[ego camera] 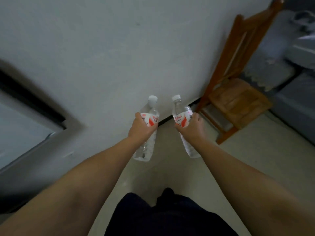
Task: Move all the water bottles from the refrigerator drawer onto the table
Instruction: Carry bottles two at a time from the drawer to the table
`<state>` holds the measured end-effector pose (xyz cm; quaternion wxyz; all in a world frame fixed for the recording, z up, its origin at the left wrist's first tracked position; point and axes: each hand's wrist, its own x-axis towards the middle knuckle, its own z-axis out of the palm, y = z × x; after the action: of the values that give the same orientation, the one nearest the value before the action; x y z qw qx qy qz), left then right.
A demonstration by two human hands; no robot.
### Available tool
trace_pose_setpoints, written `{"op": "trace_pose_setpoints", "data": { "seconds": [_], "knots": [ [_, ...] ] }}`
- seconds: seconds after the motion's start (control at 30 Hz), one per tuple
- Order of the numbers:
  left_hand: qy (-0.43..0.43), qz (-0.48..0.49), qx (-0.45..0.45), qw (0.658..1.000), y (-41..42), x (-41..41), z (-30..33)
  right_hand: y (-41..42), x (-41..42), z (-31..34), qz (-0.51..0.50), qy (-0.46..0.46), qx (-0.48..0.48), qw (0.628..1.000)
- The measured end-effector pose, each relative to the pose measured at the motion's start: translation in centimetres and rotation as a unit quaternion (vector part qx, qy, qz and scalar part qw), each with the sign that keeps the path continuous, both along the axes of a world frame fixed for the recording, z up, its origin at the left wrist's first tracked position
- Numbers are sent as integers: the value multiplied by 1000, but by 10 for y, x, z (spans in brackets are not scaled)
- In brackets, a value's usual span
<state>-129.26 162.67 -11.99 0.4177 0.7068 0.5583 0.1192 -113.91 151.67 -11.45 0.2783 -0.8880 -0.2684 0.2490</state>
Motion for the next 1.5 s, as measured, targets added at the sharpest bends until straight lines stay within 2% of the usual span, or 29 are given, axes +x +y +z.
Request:
{"op": "trace_pose_setpoints", "data": {
  "seconds": [0.23,0.37,0.67,0.83,1.03,1.27,1.5],
  "knots": [
    [0,-142,-29,989,-3,104,-3,-35,63,-5,-161,-3,-51,986],
    [7,-217,-42,975,9,147,-5,-36,90,-10,-226,11,-43,973],
    [38,-393,-34,918,63,262,6,-24,152,-14,-389,22,-24,921],
    [55,-472,2,880,58,320,4,-41,167,-15,-473,33,-11,881],
    [88,-569,6,818,-5,383,0,-96,185,-14,-572,44,-25,818],
    [65,-655,0,753,-125,465,1,-193,230,-18,-646,40,-40,761],
    [44,-683,-33,729,-239,539,13,-299,289,-7,-685,33,-28,728]
  ]
}}
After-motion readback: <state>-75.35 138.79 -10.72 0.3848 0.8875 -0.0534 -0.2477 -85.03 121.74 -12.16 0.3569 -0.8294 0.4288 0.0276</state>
